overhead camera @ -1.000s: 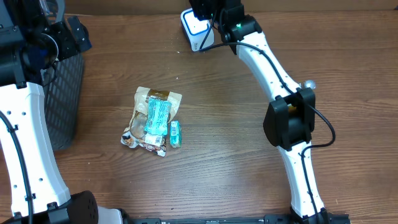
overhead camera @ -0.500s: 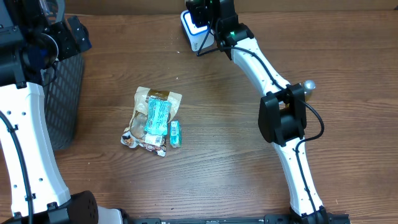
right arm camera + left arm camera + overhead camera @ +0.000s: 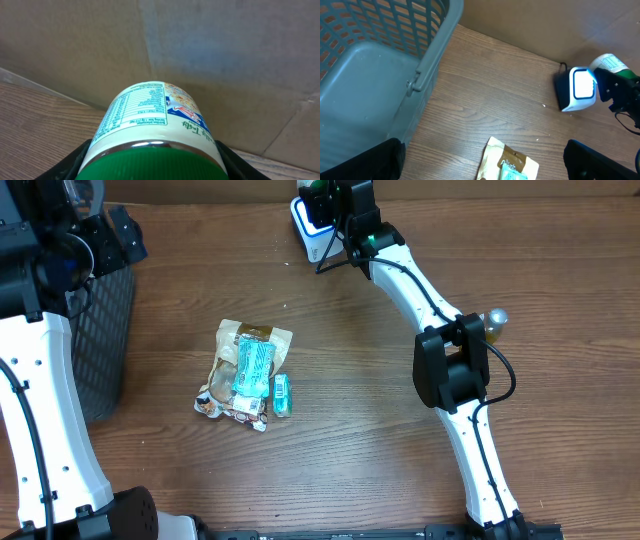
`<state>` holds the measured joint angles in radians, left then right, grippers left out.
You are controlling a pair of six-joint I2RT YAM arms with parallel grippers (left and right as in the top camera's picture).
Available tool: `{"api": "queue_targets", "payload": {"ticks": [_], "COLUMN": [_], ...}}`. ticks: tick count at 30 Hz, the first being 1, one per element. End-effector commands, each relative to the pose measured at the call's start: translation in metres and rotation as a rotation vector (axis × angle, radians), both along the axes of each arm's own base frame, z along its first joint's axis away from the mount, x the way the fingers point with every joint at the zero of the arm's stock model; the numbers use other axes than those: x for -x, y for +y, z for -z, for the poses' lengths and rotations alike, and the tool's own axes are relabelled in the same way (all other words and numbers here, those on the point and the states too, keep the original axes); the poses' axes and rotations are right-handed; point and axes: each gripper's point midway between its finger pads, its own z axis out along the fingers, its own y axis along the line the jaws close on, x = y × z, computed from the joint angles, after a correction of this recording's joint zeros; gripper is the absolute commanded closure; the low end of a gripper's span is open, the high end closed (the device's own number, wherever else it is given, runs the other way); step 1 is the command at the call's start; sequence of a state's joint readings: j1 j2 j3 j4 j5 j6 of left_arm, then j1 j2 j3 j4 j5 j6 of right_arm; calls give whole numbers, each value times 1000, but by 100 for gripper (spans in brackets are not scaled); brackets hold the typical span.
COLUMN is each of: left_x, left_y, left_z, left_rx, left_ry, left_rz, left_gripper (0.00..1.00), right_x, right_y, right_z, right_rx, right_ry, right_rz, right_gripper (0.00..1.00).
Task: Scan the item barcode
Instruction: 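Carry the jar to the white scanner and hold it there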
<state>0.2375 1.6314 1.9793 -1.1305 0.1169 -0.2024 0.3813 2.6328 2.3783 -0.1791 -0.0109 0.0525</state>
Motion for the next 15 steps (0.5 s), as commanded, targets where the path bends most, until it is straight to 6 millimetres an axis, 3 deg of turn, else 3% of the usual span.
{"api": "queue_targets", "payload": {"ticks": [1, 4, 8, 12, 15], "left_x": [-2, -2, -2, -2, -2], "left_y": [-2, -2, -2, -2, -2], "left_z": [-9, -9, -9, -9, -9], "left_rx": [-13, -13, -13, -13, -13], "left_ry": [-24, -24, -24, -24, -24], "left_rz": [18, 18, 18, 18, 18], "left_gripper": [0, 0, 0, 0, 0], "right_x": [-2, 2, 15, 43, 71], "right_y": [-1, -2, -6, -9, -15], "right_z": [-16, -39, -85, -122, -128], "right_rx": [-14, -21, -33, -31, -20], "right_ry": [-33, -48, -65, -16, 93], "right_rz": [7, 4, -9, -49, -66], "right_gripper": [96, 96, 96, 96, 96]}}
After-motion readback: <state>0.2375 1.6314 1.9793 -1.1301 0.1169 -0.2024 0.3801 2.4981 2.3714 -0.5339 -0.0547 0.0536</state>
